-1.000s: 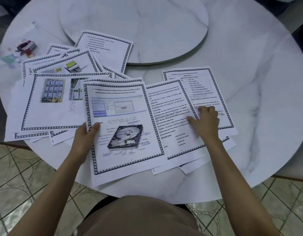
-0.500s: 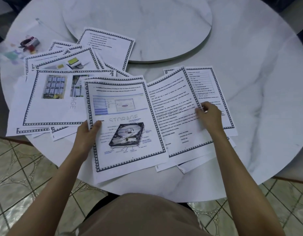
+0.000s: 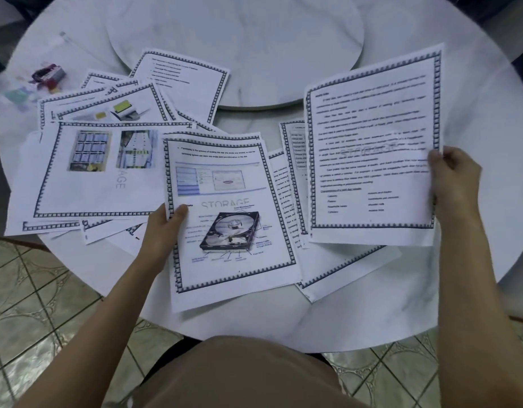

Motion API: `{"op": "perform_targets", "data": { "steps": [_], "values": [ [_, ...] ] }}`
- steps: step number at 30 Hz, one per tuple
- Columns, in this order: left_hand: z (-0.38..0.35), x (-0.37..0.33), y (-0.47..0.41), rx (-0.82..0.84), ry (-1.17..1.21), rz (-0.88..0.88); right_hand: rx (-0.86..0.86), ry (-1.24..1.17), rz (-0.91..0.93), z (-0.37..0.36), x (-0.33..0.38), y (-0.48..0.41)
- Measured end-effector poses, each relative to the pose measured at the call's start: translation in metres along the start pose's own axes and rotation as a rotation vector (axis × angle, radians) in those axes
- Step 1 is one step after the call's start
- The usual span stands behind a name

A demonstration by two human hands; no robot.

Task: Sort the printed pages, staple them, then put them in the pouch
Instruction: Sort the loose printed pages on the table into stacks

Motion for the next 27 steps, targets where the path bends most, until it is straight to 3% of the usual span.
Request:
{"op": "perform_targets", "data": {
  "steps": [8,18,27],
  "values": [
    [-0.016,-0.003,-0.005,0.027,-0.017,0.009,0.158,-0.071,-0.082,-0.057,-0.012,0.016],
    [-0.007,-0.018,-0.001,0.035,-0.013,-0.029,0.092,-0.205,-0.073,-0.028,0.011,0.013],
    [-0.004,-0.060,-0.006,0.034,0.183,-0.048,0.090,-0.351,-0.104,-0.018,0.020,0.012]
  ]
}}
Point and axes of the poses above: each hand's wrist, its own y-axis away from the middle knuckle, its own z-axis out of the back of the hand, x = y × z, the point moved 10 cm from there along -y, towards the middle knuckle, and after that the axes turned 15 degrees about y, right-handed, at the moved point
